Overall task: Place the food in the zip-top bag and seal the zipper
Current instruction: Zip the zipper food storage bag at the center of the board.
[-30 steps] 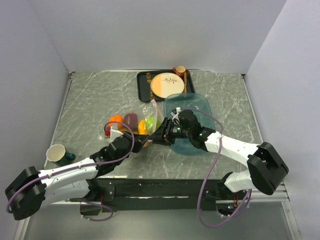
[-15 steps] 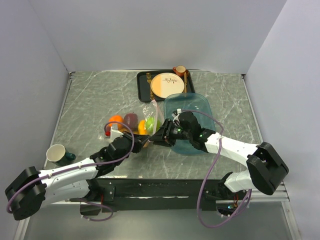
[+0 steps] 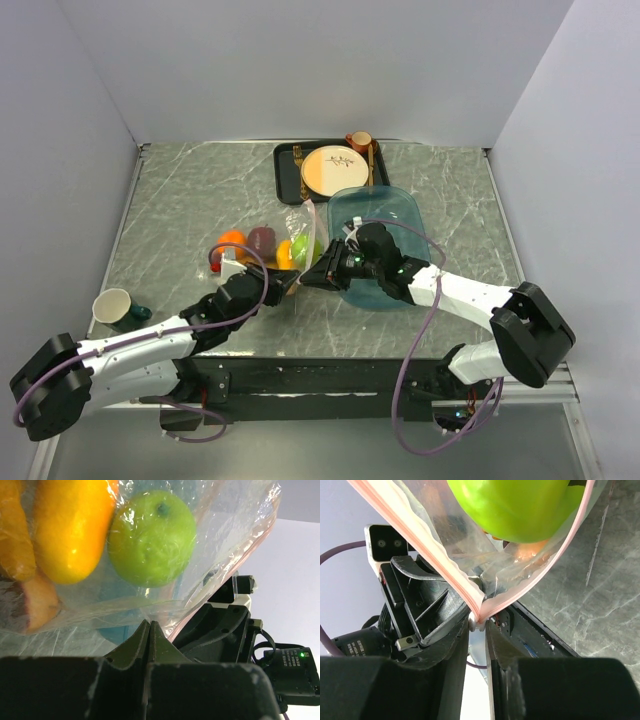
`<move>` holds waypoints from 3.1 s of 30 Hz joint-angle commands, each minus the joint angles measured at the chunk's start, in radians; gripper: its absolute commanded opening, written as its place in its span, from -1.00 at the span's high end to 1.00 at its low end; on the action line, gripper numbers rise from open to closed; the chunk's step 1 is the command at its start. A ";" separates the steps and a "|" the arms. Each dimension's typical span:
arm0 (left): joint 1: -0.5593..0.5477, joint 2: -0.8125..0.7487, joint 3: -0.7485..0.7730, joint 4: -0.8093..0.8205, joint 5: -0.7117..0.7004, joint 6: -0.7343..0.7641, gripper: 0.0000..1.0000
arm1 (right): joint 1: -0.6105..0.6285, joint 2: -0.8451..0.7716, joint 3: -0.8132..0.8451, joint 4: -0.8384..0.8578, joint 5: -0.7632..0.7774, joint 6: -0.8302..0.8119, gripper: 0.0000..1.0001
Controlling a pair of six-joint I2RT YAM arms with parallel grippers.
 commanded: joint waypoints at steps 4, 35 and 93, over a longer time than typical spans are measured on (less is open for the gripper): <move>0.001 -0.005 -0.003 0.082 0.026 -0.012 0.94 | -0.016 0.008 0.010 0.066 -0.005 -0.009 0.46; 0.039 -0.163 -0.083 -0.048 0.120 -0.069 0.99 | -0.048 -0.040 0.124 -0.164 0.170 -0.220 0.95; 0.038 -0.728 -0.103 -0.718 -0.003 -0.176 0.99 | -0.283 0.080 0.329 -0.244 0.161 -0.399 0.95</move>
